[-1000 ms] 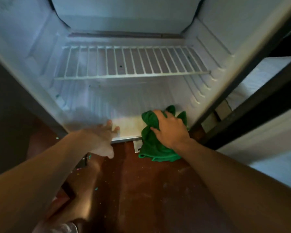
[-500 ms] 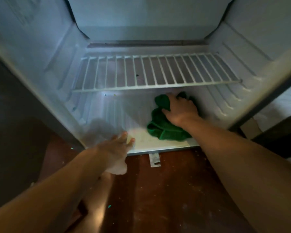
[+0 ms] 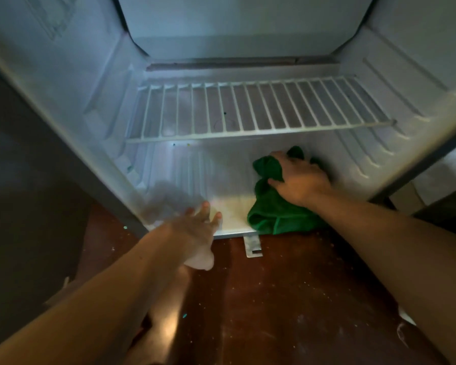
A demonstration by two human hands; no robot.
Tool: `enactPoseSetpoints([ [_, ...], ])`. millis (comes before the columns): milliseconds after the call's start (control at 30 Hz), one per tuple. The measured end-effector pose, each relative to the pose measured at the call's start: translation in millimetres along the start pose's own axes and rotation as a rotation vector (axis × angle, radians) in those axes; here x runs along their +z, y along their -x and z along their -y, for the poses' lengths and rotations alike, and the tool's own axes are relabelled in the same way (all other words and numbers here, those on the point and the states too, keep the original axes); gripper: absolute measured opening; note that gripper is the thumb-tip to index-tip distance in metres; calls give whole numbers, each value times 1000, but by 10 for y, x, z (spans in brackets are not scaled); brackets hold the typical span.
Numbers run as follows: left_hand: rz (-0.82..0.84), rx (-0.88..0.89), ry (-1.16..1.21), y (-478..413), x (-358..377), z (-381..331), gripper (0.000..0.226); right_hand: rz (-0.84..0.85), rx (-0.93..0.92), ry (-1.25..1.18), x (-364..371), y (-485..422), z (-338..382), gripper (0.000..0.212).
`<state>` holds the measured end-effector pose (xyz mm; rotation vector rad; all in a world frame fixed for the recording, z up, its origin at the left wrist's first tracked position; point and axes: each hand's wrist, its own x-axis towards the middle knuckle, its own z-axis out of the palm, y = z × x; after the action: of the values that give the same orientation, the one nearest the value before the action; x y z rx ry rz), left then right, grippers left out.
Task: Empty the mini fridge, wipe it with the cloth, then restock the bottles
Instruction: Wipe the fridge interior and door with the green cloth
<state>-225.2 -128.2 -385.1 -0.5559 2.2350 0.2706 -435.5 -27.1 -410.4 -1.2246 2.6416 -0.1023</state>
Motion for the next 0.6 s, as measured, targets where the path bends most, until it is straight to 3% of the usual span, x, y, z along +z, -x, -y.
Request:
enactPoseSetpoints([
  [200,-19,6,21,-19,43,40,99,-18,53,-90,-24,-268,67,54],
  [433,-26,-11,11,103,0,-73,100,-43,-157,-53,142,644,55,54],
  [600,-8,-17,54,68,-27,-63,101,-62,-184,69,136,550,93,57],
])
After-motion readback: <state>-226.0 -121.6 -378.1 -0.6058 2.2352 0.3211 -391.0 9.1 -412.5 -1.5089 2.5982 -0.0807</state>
